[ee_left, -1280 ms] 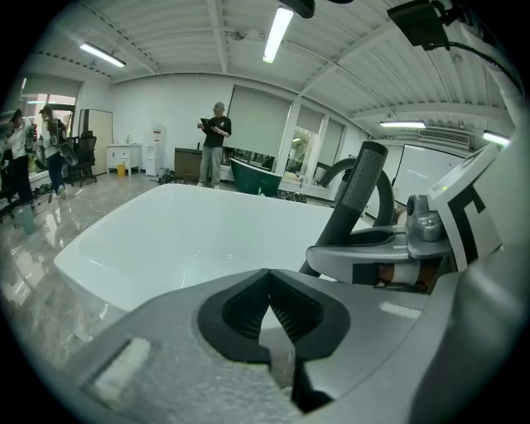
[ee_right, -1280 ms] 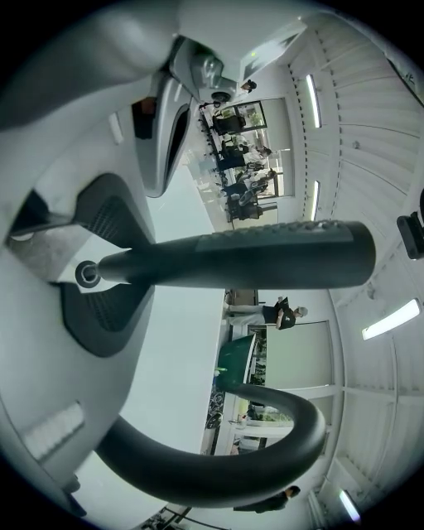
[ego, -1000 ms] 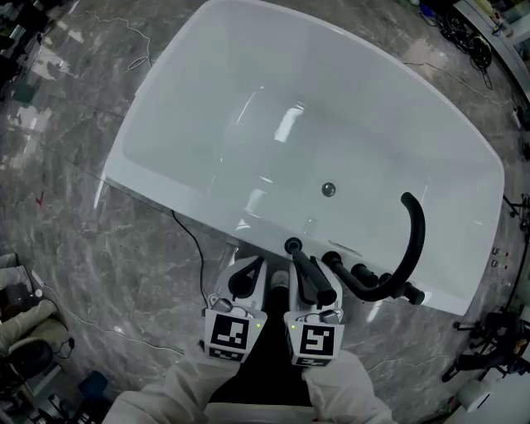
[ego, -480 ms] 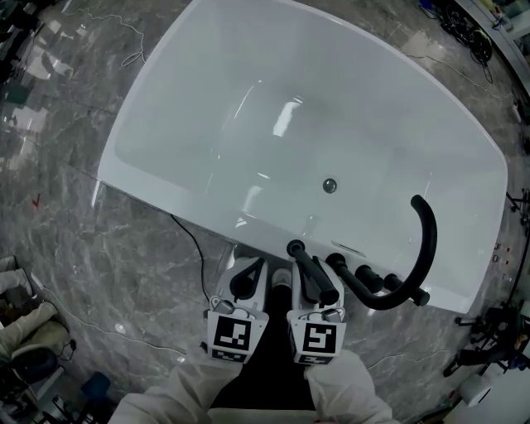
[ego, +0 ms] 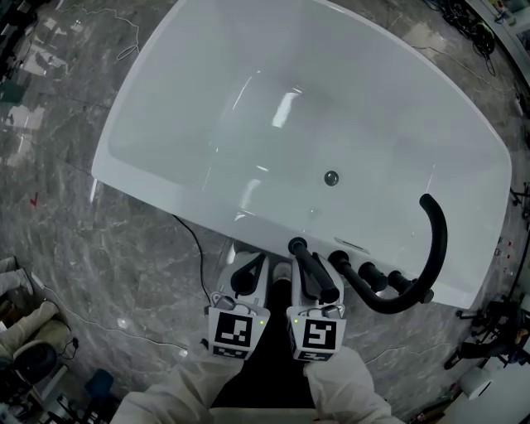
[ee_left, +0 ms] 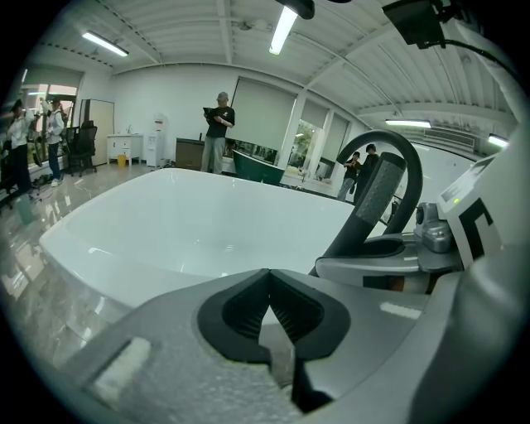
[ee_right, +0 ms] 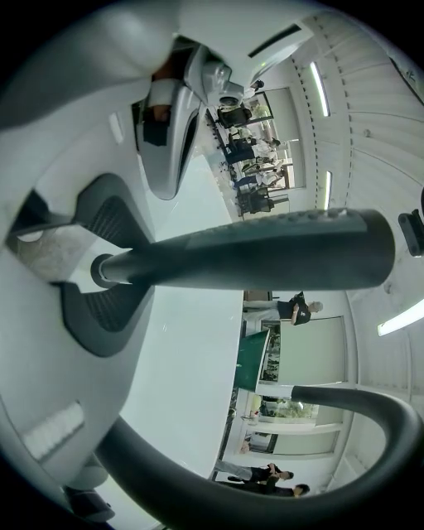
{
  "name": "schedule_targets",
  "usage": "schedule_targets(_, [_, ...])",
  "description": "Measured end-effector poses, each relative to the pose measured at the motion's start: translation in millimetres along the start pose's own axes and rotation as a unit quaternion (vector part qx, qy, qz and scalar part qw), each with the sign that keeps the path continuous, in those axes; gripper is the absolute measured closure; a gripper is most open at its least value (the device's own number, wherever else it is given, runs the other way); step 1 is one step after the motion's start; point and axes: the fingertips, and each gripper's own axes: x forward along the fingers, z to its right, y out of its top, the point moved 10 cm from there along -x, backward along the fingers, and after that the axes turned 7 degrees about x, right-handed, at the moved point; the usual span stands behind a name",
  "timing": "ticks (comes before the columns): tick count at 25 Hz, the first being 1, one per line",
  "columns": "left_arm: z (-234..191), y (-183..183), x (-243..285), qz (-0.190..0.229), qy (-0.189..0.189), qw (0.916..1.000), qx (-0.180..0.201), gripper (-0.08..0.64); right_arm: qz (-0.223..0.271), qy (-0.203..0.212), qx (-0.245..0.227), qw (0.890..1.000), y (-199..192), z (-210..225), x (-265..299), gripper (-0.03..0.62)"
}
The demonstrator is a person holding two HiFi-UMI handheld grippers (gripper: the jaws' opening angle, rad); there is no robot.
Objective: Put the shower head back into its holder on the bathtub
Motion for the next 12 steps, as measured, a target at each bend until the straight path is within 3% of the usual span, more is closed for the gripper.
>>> schedule_targets(12, [-1.8,-7.3,10.5,-0.007,-0.003,0.9999,-0.007,0.558,-0.005,0.008,-0.016,1.0,-11.0,1.0,15.6,0.456])
